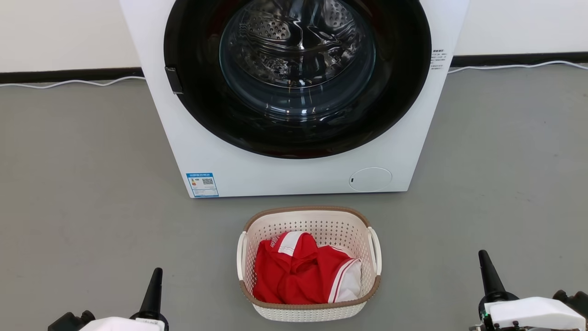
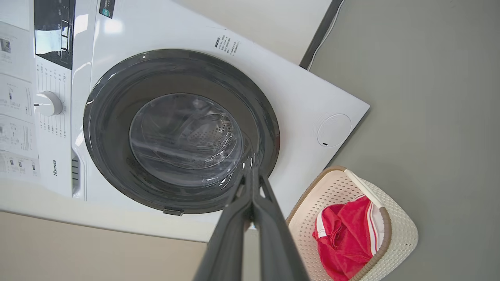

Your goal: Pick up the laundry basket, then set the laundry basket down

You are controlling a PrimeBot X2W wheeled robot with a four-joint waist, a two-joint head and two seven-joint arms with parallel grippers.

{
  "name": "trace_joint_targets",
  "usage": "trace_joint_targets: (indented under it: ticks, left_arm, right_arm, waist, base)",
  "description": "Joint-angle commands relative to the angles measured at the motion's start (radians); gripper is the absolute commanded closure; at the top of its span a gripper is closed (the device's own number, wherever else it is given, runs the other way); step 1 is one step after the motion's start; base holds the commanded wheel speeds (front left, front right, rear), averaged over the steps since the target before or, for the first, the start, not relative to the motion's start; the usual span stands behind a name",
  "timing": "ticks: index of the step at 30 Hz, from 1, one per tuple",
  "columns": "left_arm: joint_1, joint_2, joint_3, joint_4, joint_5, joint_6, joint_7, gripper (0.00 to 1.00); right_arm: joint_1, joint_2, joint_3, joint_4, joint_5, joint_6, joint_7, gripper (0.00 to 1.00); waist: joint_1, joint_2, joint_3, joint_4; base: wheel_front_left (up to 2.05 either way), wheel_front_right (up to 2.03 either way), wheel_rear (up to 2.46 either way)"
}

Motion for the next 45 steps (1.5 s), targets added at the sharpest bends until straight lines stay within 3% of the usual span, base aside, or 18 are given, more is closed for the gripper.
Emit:
trace_joint_targets:
  ticks: [1,36,45]
  left_arm:
    - [-0.058,0.01,0.025,-0.027,-0.029,-0.011,0.01,1.0]
    - [-0.133,0.016,0.041,-0.05,-0.4,-0.028,0.113,1.0]
    - [-0.133,0.016,0.041,-0.05,-0.4,-0.028,0.113,1.0]
  right_arm:
    - [-0.048,-0.009,0.016,-0.03,0.034,0.0,0.013,1.0]
    - [-0.102,-0.011,0.007,-0.054,0.47,0.0,0.113,1.0]
    - [-0.102,-0.011,0.007,-0.054,0.47,0.0,0.113,1.0]
  waist:
    - [-0.0001,0.0,0.0,0.001]
    - [-0.0001,0.0,0.011,0.023]
    - [-0.0001,0.0,0.011,0.023]
  base:
    - [0.0,0.0,0.0]
    - [0.0,0.0,0.0]
    - [0.0,0.0,0.0]
